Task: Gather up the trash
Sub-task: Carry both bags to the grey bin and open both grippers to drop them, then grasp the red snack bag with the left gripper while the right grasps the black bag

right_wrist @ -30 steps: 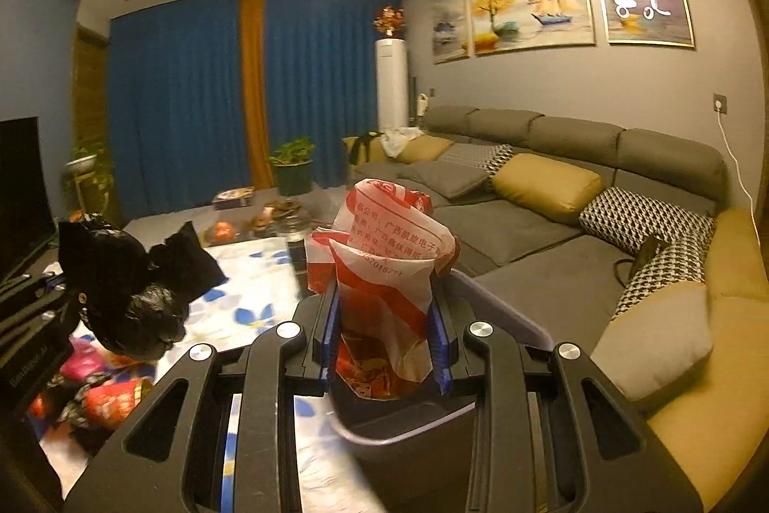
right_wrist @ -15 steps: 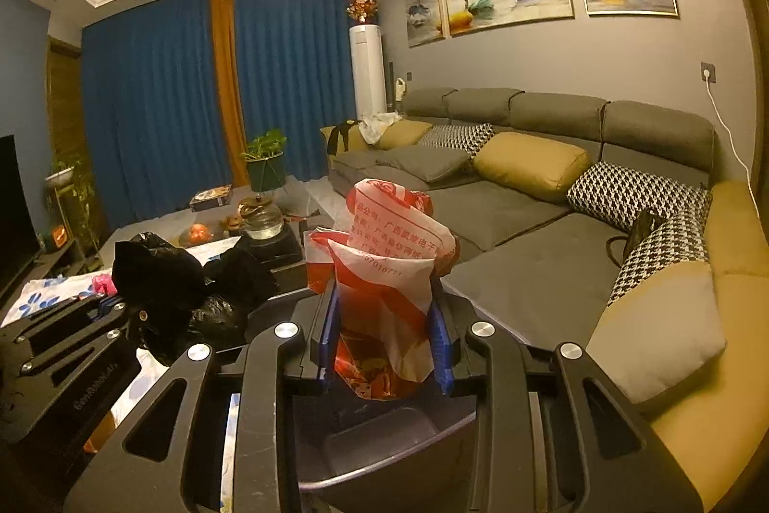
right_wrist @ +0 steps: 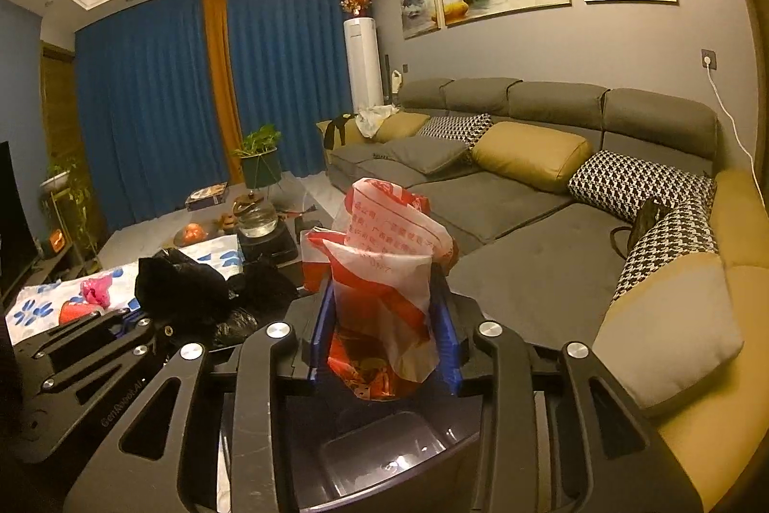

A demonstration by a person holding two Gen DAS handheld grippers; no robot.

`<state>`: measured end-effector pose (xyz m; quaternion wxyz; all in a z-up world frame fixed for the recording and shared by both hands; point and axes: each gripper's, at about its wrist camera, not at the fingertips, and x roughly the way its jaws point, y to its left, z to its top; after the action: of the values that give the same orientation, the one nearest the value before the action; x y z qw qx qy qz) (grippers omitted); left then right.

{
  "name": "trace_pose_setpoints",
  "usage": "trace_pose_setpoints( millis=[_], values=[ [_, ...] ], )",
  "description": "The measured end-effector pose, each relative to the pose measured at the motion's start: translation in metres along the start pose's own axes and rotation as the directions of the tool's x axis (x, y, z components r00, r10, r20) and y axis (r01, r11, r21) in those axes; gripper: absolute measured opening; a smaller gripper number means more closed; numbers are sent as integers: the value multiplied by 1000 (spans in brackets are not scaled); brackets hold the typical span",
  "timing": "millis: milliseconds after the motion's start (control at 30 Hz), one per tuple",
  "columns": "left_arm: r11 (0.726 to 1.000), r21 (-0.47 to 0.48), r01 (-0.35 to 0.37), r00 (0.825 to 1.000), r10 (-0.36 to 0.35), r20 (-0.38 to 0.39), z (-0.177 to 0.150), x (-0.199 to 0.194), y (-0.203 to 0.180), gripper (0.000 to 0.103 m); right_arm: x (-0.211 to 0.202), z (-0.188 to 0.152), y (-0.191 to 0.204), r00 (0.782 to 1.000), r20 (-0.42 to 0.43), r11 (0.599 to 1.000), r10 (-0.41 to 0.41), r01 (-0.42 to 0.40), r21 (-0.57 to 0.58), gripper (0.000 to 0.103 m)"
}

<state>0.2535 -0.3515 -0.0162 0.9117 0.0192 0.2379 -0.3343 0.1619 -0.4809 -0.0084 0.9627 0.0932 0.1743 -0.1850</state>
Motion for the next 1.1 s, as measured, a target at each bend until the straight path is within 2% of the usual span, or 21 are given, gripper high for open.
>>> trace_pose_setpoints(
  millis=[133,167,200,267,300,333,467,567,700,800,933,1100],
  values=[
    [1000,-6,24,1000,-24,-21,-2,7,2,6,2,2,-4,1000,5,1000,-1,1,16,46],
    [1000,-4,24,999,-24,-26,-3,8,2,11,1,1,-5,1000,6,1000,0,0,20,46],
    [1000,-3,15,999,-15,-29,-4,9,3,16,0,1,-5,1000,7,1000,-1,1,25,47],
    [1000,-11,14,999,-14,-31,-5,8,6,46,-2,1,-7,1000,13,999,-4,4,34,49],
    [1000,-19,4,1000,-5,-27,-6,7,8,53,-3,1,-8,1000,17,999,-6,5,36,52],
    [1000,-27,-3,1000,3,-22,-5,5,9,64,-7,1,-9,1000,27,999,-9,8,40,54],
    [998,-63,-17,1000,16,-15,-4,-2,16,78,-14,3,-13,999,46,998,-18,15,53,66],
    [997,-71,-43,999,43,1,-5,-13,20,84,-23,3,-12,998,63,998,-23,20,57,73],
    [993,-78,-92,995,94,18,-11,-35,25,85,-38,1,-7,997,81,998,-18,14,54,83],
    [985,-82,-149,988,152,31,-21,-58,32,86,-51,-2,0,995,99,999,-11,8,34,87],
    [960,-88,-266,963,269,28,-39,-92,47,87,-69,-13,18,994,108,1000,21,-21,-4,88],
    [911,-126,-392,917,398,28,-66,-148,82,87,-86,-35,54,992,73,993,107,-103,-60,89]
  ],
)
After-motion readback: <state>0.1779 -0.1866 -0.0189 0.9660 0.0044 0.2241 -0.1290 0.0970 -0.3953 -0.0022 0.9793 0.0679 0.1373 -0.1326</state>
